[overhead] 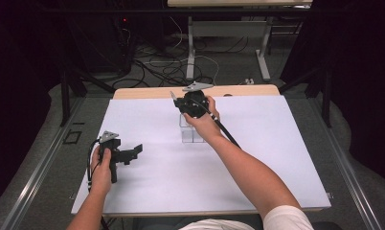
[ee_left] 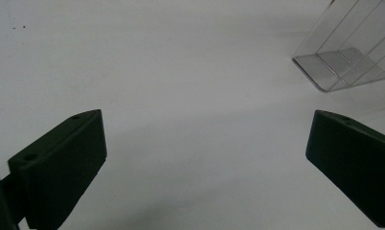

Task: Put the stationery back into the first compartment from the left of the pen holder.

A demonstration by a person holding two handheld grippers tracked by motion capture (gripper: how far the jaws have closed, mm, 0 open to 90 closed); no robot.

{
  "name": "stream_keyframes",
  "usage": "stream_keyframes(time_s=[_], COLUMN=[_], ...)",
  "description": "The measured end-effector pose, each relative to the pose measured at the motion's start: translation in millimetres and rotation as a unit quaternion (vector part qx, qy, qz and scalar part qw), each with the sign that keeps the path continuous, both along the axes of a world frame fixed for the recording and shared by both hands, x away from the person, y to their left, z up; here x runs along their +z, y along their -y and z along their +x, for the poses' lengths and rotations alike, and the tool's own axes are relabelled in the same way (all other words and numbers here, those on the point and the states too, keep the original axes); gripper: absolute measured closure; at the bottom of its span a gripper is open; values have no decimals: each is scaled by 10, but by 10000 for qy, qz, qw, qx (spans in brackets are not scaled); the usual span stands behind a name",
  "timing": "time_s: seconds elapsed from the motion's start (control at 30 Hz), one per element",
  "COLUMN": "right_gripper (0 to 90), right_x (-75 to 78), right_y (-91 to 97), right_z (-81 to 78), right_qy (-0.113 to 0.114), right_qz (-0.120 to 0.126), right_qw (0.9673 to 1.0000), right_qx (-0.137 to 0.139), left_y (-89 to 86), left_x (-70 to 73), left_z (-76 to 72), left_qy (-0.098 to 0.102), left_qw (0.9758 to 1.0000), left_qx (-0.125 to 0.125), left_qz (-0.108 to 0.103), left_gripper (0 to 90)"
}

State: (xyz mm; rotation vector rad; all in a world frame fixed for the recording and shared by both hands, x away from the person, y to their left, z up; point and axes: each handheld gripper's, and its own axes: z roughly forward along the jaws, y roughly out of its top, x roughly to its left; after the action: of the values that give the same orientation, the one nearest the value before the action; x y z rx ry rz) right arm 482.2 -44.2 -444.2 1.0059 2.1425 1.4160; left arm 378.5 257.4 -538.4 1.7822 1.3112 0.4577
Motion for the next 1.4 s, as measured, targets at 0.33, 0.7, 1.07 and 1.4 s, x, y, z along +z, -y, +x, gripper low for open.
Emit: stream_keyframes(time_s=[0.33,0.7,1.07,1.4], right_gripper=[676,524,357,273], right_x=[48,58,-44,-124], right_y=[64,329,688,984], right_z=[-57,-201,-358,-550], right_qy=[-39,39,-34,-295], right_qz=[-10,108,-52,55], right_qw=[10000,9999,9999,9995], right_qx=[5,22,-87,-111], left_y=[-3,-2,-1,9], left_x=[5,5,1,-10], left_z=[-1,-2,-3,0], left_qy=[-54,-62,-74,-33], left_qw=[10000,10000,10000,10000], left_qx=[-44,-38,-22,24], left_qz=[29,43,45,45], left_gripper=[2,2,2,2])
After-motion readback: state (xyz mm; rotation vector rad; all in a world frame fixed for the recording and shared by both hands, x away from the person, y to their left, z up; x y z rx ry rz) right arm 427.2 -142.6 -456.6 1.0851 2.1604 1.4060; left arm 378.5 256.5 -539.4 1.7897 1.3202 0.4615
